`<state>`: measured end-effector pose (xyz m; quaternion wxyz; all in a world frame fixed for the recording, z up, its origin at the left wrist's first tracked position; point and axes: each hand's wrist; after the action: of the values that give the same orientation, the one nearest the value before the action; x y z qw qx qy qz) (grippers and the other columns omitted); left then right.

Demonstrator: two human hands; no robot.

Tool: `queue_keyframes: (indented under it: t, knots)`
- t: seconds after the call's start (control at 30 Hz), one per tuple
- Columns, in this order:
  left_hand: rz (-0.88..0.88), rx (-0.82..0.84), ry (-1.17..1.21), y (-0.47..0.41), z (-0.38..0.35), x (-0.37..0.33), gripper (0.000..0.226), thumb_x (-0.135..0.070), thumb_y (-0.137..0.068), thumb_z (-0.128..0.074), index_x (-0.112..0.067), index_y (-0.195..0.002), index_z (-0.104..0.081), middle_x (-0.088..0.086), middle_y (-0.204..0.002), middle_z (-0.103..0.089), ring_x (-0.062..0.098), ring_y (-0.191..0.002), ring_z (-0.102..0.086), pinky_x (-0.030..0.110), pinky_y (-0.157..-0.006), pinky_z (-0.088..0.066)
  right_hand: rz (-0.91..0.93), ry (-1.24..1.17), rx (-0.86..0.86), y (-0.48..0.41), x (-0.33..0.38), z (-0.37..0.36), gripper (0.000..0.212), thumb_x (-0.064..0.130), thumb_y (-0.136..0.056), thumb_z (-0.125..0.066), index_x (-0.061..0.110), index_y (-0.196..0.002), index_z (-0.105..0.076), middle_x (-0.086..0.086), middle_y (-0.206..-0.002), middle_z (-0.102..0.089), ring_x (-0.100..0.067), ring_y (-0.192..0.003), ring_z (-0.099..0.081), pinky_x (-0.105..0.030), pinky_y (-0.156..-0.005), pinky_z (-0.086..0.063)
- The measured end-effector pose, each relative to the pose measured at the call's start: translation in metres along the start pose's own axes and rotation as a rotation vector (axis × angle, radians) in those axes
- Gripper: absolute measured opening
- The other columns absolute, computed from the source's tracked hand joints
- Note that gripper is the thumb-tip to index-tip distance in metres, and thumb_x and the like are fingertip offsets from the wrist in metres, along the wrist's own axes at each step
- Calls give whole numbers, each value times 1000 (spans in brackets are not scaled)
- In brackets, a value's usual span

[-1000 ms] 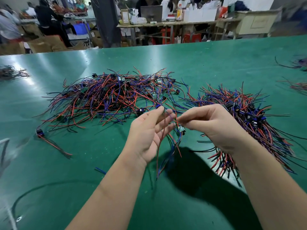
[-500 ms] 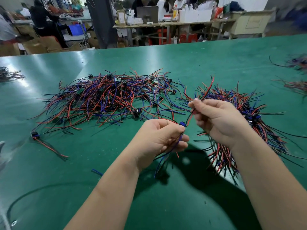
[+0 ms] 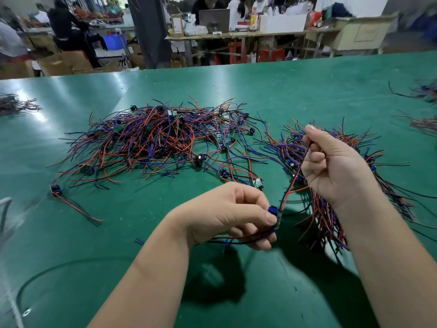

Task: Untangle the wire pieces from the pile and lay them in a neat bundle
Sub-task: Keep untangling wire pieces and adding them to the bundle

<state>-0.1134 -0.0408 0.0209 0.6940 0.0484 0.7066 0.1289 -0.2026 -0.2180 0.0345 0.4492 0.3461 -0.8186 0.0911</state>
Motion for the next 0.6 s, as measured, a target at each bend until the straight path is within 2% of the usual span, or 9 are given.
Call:
queue_keyframes:
  t: [0.1,0.17,0.23,0.3,0.4,0.5,0.6]
  knots:
    - [-52,-100,53,-4,0,-1,20,-14,-77,-67,-25,-60,-63,6,-68,-71,16,-55,-68,19,-52,-51,13,6,60,-1,2,3,22,29,-68,-70,12,-76,-58,8,-49,-50,1,-37,-40,-9,-33,-30]
    - [-98,-229,118,-8,-1,-1,26,-8,-83,-68,-20,-60,-65,7,-66,-70,15,-52,-66,22,-52,-55,-26,171,170,2,1,3,25,34,-67,-68,12,-80,-65,5,-57,-56,-2,-44,-46,-10,-38,-38]
    - [-121,-316,123,-12,-2,1,25,-5,-86,-64,-14,-64,-64,7,-63,-69,14,-50,-65,21,-50,-53,-102,423,329,8,-10,1,21,27,-63,-70,10,-75,-68,1,-63,-62,-4,-48,-52,-11,-43,-43]
    - [-116,-337,90,-13,-1,2,24,-1,-86,-63,-10,-63,-60,8,-61,-67,15,-50,-65,19,-48,-51,-129,561,389,15,-20,-5,14,18,-59,-73,9,-68,-67,-1,-59,-61,-5,-47,-54,-12,-43,-43]
    - [-104,-242,41,-8,3,1,32,-1,-83,-66,-16,-56,-61,9,-60,-66,16,-49,-64,21,-49,-52,-48,447,241,12,-10,-5,19,13,-60,-71,6,-74,-61,1,-52,-59,-4,-41,-52,-11,-38,-40]
    - [-51,-42,-58,-3,2,0,22,-10,-76,-68,-20,-57,-62,4,-61,-68,15,-51,-65,16,-49,-49,10,207,75,6,4,2,18,15,-64,-72,9,-74,-59,0,-52,-57,-4,-40,-51,-9,-33,-34]
    - [-26,56,-94,1,2,1,16,-10,-74,-67,-18,-65,-56,2,-61,-69,13,-51,-66,13,-47,-44,41,83,30,2,-3,1,15,19,-79,-69,10,-72,-58,1,-55,-57,-4,-42,-51,-10,-36,-36]
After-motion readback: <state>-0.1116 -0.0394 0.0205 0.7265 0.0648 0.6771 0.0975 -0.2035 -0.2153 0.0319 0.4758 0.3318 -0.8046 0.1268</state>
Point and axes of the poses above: each hand's wrist, its own y-axis away from the middle knuckle, its own z-axis out of the back of the hand, x = y × z
